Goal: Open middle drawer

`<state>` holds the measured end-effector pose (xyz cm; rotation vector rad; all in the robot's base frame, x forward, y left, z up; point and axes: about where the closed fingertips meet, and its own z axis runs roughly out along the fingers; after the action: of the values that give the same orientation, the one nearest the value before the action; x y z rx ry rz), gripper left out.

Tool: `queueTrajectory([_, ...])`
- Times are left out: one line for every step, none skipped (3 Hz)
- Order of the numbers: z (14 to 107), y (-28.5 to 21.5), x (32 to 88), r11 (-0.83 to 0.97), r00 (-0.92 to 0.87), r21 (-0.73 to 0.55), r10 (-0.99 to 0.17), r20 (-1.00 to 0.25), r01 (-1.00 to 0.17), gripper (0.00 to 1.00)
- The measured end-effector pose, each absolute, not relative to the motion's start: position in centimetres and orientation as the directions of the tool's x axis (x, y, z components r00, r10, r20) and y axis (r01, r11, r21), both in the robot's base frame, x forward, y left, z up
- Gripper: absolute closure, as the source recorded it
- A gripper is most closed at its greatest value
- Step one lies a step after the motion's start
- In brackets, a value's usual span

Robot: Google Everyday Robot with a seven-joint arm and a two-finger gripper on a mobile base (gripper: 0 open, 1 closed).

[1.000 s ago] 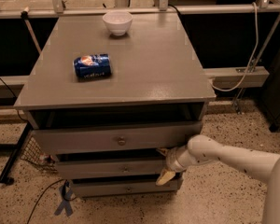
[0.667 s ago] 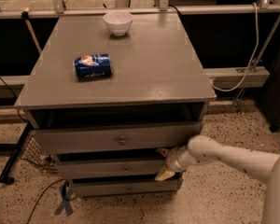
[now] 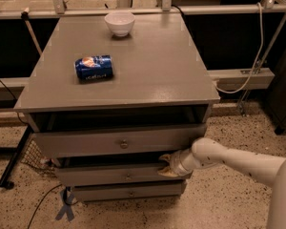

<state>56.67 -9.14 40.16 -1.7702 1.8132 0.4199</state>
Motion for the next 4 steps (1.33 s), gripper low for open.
queueTrajectory([40.6, -9.2, 56.2, 0.072, 0.033, -0.152, -0.805, -0.592, -0.986, 1.00])
queueTrajectory([41.0, -9.3, 54.1, 0.055, 0.025, -0.116, -0.802, -0.596, -0.992, 1.00])
queueTrajectory([41.0, -9.3, 53.8, 0.057, 0.022, -0.115, -0.804, -0.594, -0.992, 1.00])
queueTrajectory([40.9, -9.4, 51.1, 0.070, 0.007, -0.111, -0.817, -0.577, -0.991, 1.00])
